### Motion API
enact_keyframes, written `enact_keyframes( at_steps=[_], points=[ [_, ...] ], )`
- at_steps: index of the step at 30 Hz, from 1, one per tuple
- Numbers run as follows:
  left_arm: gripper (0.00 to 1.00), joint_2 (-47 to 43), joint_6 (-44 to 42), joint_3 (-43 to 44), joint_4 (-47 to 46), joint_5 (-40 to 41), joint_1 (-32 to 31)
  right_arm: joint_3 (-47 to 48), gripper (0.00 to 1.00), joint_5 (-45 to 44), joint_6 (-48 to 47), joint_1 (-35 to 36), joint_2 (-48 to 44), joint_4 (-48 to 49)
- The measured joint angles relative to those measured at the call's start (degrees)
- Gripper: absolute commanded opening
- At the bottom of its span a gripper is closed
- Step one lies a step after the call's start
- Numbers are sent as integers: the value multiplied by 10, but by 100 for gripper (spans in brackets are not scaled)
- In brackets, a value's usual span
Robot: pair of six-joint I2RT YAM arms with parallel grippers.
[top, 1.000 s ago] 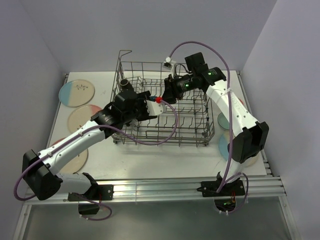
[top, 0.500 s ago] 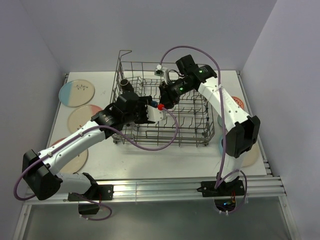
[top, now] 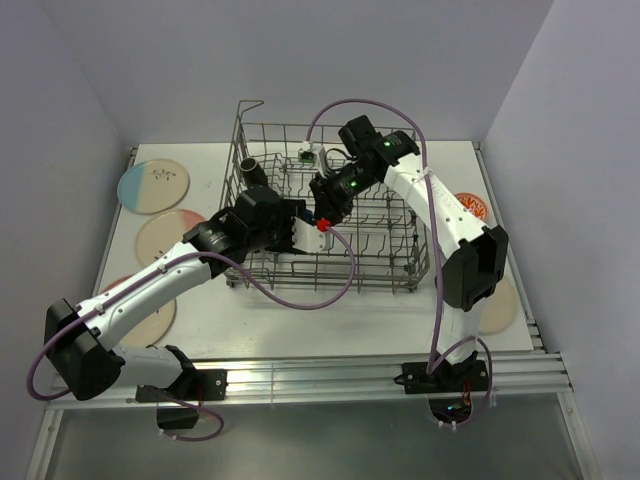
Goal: Load the mixed dishes into the dish rack
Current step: Pass the cup from the left arm to the right
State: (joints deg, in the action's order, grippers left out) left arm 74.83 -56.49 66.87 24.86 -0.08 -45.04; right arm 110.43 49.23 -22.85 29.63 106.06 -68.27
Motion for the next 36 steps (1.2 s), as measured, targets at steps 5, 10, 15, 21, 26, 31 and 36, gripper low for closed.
enact_keyframes(
  at_steps=[5, 10, 15, 21, 26, 31, 36],
  points=[
    [1, 0, -9, 0, 0, 7, -4, 6, 29, -1, 2, 0, 5, -9],
    [9, 0, -11, 0, 5, 21, -8, 11, 0, 6, 3, 0, 18, -12],
    [28, -4, -12, -2, -5, 25, -16, 11, 0, 13, -2, -2, 30, -17],
    [39, -22, -10, -14, -35, 25, -19, 13, 0, 50, -2, -14, 34, -18],
    [36, -31, -2, -28, -63, 26, -19, 14, 0, 79, 7, -27, 34, -14],
    [41, -40, 8, -40, -79, 26, -19, 14, 0, 93, 9, -30, 34, -14],
    [51, -42, 18, -43, -83, 28, -19, 13, 0, 96, 9, -31, 34, -12]
  ],
)
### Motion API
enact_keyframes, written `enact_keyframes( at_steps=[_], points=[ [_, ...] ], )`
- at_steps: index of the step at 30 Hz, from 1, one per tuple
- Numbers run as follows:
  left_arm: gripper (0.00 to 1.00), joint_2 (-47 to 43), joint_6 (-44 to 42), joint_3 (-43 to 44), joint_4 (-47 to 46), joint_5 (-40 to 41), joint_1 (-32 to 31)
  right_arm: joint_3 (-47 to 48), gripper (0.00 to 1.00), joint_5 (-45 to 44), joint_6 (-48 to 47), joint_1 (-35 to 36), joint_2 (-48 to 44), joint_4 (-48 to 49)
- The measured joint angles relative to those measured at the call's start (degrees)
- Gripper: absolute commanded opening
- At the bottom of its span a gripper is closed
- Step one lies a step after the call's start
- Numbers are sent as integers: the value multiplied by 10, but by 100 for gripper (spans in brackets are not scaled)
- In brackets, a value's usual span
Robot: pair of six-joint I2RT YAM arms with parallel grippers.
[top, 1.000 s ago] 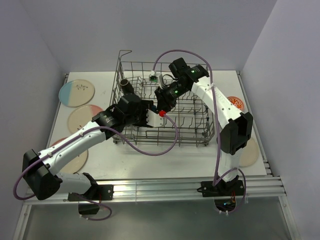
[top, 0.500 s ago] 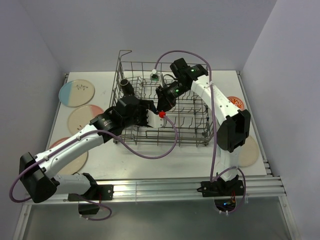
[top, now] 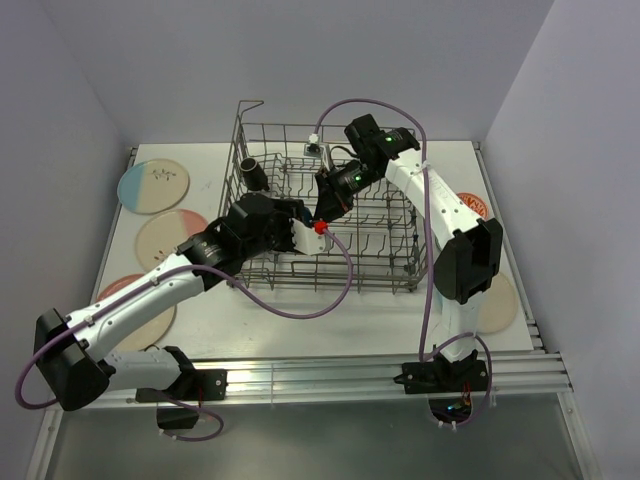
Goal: Load the mixed dishes into the dish rack
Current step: Pass the cup from the left arm to the right
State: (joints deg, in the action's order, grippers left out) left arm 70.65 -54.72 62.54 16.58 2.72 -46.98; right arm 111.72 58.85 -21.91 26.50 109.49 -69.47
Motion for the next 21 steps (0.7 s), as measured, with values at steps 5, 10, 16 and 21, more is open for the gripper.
enact_keyframes(
  at_steps=[5, 10, 16, 21],
  points=[
    [56, -6, 7, -13, -13, 2, 0, -6, 0, 6, 2, -1, 0, 5],
    [67, -11, 17, -22, -22, 5, 0, -8, 0, 9, 6, -2, -1, 9],
    [63, -16, 30, -25, -24, 9, 0, -16, 0, 19, 8, -2, -3, 18],
    [26, -16, 32, -26, -22, 12, -1, -19, 0, 23, 8, -2, -3, 20]
  ],
)
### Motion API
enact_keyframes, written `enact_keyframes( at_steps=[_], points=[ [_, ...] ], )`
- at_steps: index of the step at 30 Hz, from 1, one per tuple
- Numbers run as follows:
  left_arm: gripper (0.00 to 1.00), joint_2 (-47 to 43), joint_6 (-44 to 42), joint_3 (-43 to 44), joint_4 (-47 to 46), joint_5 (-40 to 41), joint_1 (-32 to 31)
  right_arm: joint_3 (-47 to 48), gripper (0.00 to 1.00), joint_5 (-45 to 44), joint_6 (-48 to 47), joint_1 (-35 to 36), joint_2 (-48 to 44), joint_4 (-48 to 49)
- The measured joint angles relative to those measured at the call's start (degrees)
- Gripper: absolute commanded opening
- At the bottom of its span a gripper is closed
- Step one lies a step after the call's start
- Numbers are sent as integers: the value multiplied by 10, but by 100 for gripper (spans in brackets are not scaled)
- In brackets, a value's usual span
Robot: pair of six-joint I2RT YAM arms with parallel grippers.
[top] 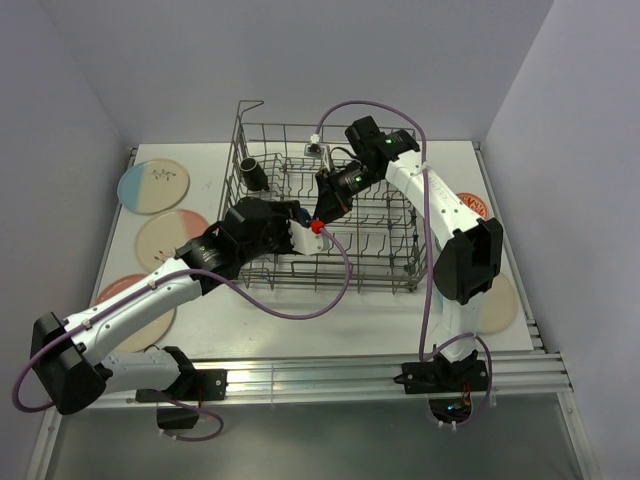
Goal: Load the mixed dishes into the dish rack
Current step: Pass the cup from the left arm to the right
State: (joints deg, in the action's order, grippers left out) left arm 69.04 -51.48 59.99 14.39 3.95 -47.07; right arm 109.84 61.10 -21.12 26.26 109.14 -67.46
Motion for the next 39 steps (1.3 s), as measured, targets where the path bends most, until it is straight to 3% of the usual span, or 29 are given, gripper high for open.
enact_keyframes(
  at_steps=[2, 4, 13, 19, 31, 32, 36, 38, 39],
  points=[
    [18, 0, 0, 0, 1, 0, -1, -4, 1, 1, -1, 0, -2, 0],
    [14, 0, 0, 0, 1, 0, -2, -5, 11, 2, -2, 0, -2, 1],
    [10, 1, 3, 0, -1, -1, -2, -7, 45, 9, -23, 0, -3, -8],
    [10, 1, 2, 0, -3, -2, -1, 5, 50, 11, -66, 8, 0, -47],
    [10, 1, -2, 0, 1, -13, -1, 31, 36, 9, -103, 9, 24, -79],
    [10, 1, -4, 0, 2, -13, 0, 34, 33, 10, -103, 9, 26, -80],
    [12, 3, -10, 0, 6, -12, 0, 38, 0, 12, -108, 10, 35, -85],
    [15, 3, -13, 0, 10, -11, 0, 38, 0, 14, -111, 11, 39, -87],
    [23, 4, -13, 0, 11, -11, 0, 38, 0, 15, -112, 11, 40, -87]
  ],
)
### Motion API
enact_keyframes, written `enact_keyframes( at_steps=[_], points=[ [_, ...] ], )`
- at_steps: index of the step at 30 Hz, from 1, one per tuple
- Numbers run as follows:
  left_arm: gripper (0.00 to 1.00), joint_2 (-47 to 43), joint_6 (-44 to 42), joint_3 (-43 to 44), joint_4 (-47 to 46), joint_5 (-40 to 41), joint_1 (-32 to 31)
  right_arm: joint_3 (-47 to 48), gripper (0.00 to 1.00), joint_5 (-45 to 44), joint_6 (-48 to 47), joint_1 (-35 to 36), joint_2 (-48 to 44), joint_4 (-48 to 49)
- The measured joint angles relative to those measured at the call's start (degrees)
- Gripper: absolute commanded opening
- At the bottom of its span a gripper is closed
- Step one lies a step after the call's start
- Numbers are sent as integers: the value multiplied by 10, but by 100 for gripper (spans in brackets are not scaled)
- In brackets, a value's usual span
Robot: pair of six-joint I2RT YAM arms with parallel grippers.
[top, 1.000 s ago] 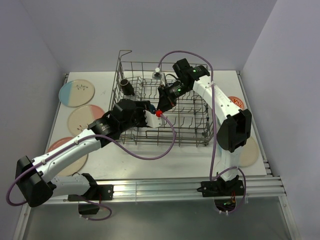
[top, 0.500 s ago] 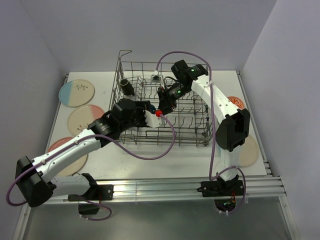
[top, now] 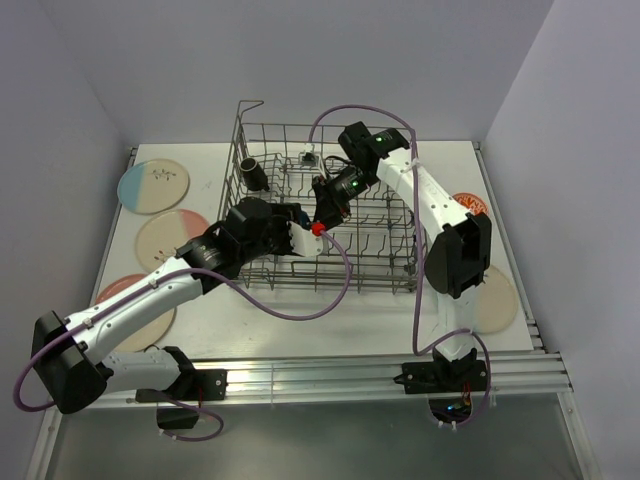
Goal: Load the mixed dishes into the dish rack
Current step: Pass the cup from the left arm to the right
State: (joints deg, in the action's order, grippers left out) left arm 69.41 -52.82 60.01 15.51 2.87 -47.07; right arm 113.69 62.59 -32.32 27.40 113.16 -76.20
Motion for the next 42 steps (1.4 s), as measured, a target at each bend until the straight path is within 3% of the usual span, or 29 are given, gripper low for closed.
enact_keyframes(
  at_steps=[3, 11, 13, 17, 38, 41, 42],
  points=[
    [46, 1, 0, 0, 3, 0, 0, 0, 0, 3, -2, 0, 3, -2],
    [64, -6, 7, -1, 2, 1, 0, 0, 0, 16, -2, -2, 3, -4],
    [80, -12, 13, -6, 1, 2, 0, 0, 0, 23, -2, -2, 3, -4],
    [98, -19, 25, -9, -11, 4, 0, 0, 0, 31, -6, -2, 3, -5],
    [98, -26, 44, -19, -11, 1, -1, -23, 0, 46, -4, -3, -2, 7],
    [90, -26, 47, -19, -11, -1, -2, -23, 0, 48, -6, -3, -2, 7],
    [78, -25, 47, -19, -10, -2, -2, -23, 0, 49, -7, -3, -2, 7]
  ],
)
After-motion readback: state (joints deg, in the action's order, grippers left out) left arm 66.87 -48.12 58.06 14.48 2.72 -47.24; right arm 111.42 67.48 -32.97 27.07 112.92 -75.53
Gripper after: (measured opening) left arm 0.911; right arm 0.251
